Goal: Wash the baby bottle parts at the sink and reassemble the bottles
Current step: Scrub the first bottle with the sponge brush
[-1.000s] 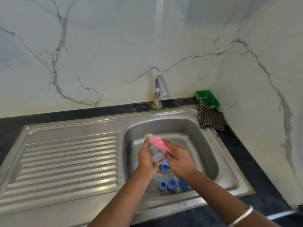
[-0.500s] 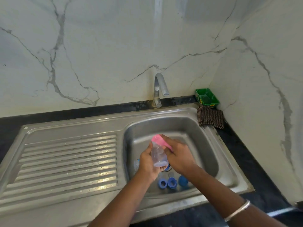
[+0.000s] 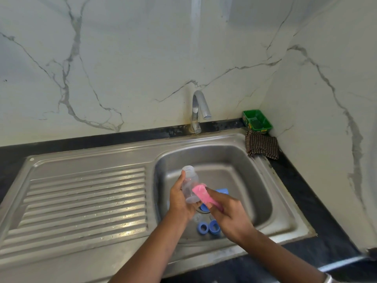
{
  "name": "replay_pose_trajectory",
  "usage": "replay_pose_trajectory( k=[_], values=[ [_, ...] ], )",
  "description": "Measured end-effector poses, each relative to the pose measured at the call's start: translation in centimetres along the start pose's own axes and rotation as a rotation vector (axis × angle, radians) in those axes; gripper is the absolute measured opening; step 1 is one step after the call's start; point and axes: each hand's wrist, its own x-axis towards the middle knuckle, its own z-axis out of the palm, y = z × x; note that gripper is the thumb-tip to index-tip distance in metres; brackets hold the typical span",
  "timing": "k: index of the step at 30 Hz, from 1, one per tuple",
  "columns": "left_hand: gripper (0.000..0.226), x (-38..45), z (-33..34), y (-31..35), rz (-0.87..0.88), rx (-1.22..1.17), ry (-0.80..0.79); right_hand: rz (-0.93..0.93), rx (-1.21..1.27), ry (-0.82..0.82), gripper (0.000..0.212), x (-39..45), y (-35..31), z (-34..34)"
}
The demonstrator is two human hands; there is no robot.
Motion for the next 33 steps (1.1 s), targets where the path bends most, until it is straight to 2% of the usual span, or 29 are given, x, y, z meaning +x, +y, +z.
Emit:
replay_pose_trajectory(
  k=[3, 8, 11, 14, 16, 19, 21, 23, 28, 33],
  values=[
    [0.043, -0.3, -0.1, 0.0, -0.092, -0.005, -0.065, -0.006, -0.167, 0.006, 0.055, 1.2, 0.2, -0.1],
    [0.043, -1.2, 0.5, -1.0, -0.07, 0.076, -0.059, 0.048, -0.277, 0.062, 0.057, 4.3, -0.3, -0.1],
    [0.047, -1.1, 0.4, -1.3, -0.038, 0.036, -0.059, 0.116, -0.272, 0.06, 0.056, 4.8, -0.6, -0.3],
    [0.036, -1.1, 0.7, -0.9, 0.011, 0.003, -0.118, 0.139, -0.195, 0.056, 0.053, 3.5, -0.6, 0.1],
    [0.033, -0.8, 0.7, -0.5, 0.029, -0.024, -0.096, 0.108, -0.159, 0.033, 0.051, 2.1, -0.5, 0.5],
    [0.037, -0.4, 0.3, -0.2, 0.043, -0.018, -0.041, 0.041, -0.119, 0.018, 0.047, 0.2, -0.5, 0.8],
    [0.041, -0.4, 0.1, -0.3, 0.016, -0.022, -0.052, 0.0, -0.108, 0.02, 0.044, -0.4, -0.4, 0.6],
    [0.043, -0.5, 0.0, -0.4, -0.035, -0.056, -0.079, -0.019, -0.136, 0.02, 0.049, -0.5, 0.0, 0.3],
    [0.047, -1.0, -0.1, -1.0, -0.088, -0.054, -0.161, 0.055, -0.266, 0.03, 0.056, 1.8, 0.8, 0.0],
    [0.052, -1.4, 0.6, -1.4, -0.005, 0.051, -0.156, 0.103, -0.215, 0.066, 0.055, 3.8, 0.1, -0.1]
  ],
)
